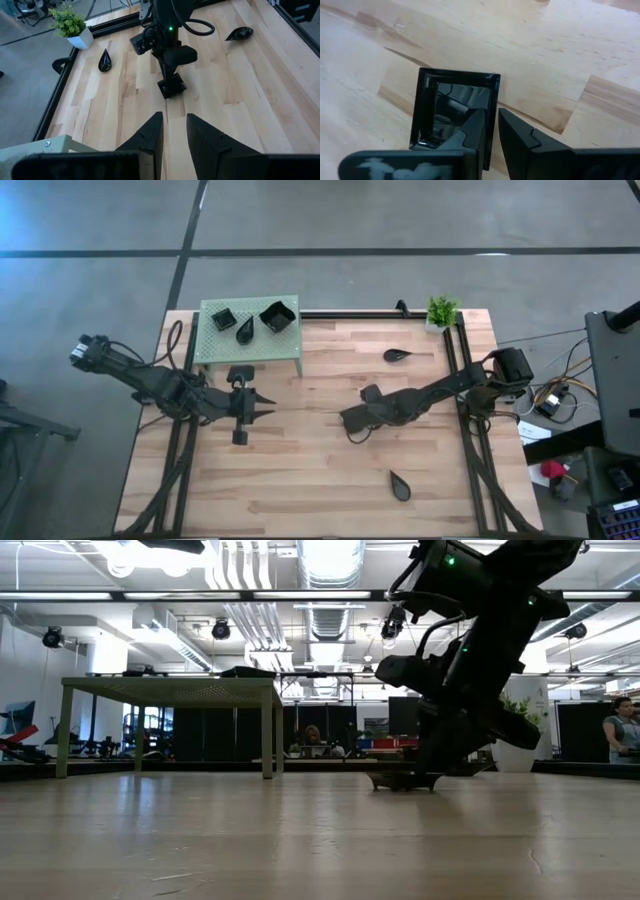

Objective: Pick & Place Mini shaped plates
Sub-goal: Stack the black square plate on top of the black square plate on the shelf

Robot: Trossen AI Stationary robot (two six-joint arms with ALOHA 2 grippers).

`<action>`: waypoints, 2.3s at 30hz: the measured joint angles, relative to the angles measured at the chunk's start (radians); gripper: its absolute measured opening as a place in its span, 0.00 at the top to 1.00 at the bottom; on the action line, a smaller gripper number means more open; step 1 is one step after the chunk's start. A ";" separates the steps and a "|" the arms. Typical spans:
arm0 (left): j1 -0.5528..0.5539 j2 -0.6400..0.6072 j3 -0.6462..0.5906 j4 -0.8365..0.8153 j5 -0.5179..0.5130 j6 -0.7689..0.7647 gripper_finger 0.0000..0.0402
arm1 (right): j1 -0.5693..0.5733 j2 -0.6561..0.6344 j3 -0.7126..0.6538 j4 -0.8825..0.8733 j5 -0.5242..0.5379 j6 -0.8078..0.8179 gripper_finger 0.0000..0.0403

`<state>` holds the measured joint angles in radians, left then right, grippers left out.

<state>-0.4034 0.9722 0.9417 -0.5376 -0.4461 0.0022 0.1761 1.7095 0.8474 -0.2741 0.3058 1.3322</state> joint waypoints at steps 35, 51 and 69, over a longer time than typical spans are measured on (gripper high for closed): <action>0.000 0.000 0.000 0.008 0.000 -0.003 0.80 | -0.004 0.000 -0.001 0.076 -0.044 -0.206 0.92; 0.000 0.000 0.000 0.008 0.000 -0.003 0.80 | -0.005 0.019 -0.001 0.084 -0.022 -0.204 0.78; 0.000 0.000 0.000 0.014 0.003 -0.002 0.80 | -0.004 0.053 -0.002 0.140 -0.023 -0.254 0.97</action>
<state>-0.4034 0.9718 0.9421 -0.5232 -0.4431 -0.0002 0.1719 1.7626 0.8452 -0.1346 0.2832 1.0778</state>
